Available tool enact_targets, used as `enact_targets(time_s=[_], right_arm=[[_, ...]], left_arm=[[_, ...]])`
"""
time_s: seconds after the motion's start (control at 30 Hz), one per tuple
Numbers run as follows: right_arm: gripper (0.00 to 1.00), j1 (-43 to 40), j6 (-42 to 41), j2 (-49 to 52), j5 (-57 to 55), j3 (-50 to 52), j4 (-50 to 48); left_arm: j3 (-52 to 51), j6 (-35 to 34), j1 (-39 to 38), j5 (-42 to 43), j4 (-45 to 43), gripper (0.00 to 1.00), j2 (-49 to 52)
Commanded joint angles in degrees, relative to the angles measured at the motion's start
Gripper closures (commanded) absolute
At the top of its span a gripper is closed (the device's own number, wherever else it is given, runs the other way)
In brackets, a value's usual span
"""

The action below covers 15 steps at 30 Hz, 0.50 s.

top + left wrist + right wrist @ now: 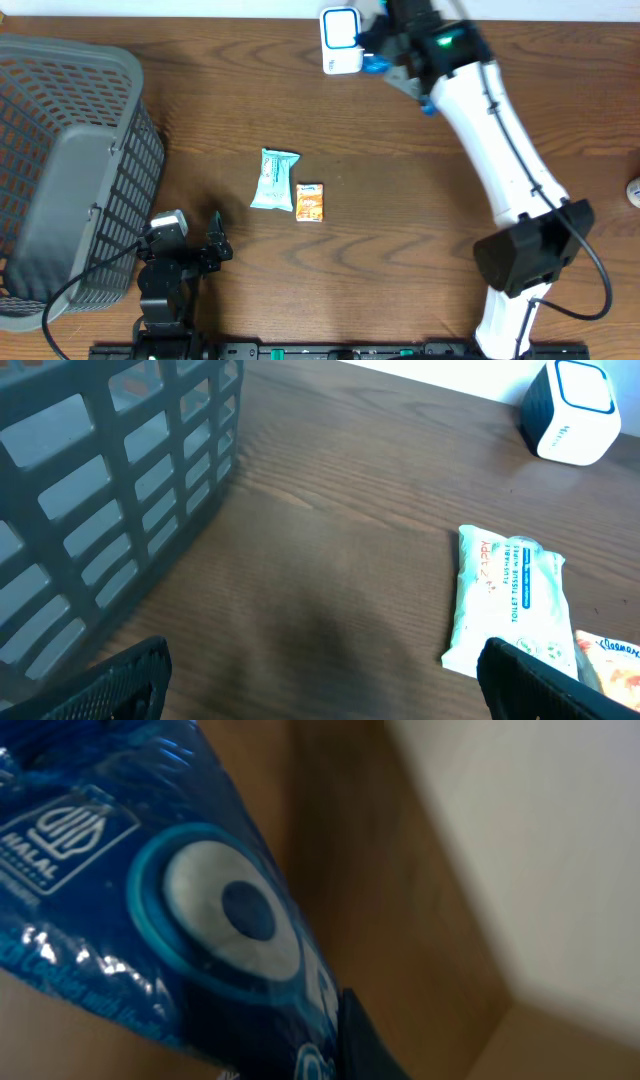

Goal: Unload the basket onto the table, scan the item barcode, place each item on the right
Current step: 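Carry the Oreo packet to the right edge and release it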

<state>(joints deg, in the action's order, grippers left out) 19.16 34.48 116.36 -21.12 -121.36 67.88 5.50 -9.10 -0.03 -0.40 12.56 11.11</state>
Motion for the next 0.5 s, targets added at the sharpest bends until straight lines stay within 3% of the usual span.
enact_targets(time_s=[0.0, 0.3, 0.47], right_arm=[[0.99, -8.3, -17.7, 1.0, -0.9, 0.3, 4.0], [0.99, -32.4, -42.9, 1.1, -4.5, 9.0, 0.5], [0.99, -42.8, -46.3, 1.1, -9.2, 19.1, -8.1]], left_arm=[[-1.5, 0.5, 0.3, -0.7, 0.4, 0.02, -0.1], [-1.5, 0.5, 0.3, -0.7, 0.4, 0.02, -0.1], [-1.5, 0.5, 0.3, -0.7, 0.4, 0.02, -0.1]])
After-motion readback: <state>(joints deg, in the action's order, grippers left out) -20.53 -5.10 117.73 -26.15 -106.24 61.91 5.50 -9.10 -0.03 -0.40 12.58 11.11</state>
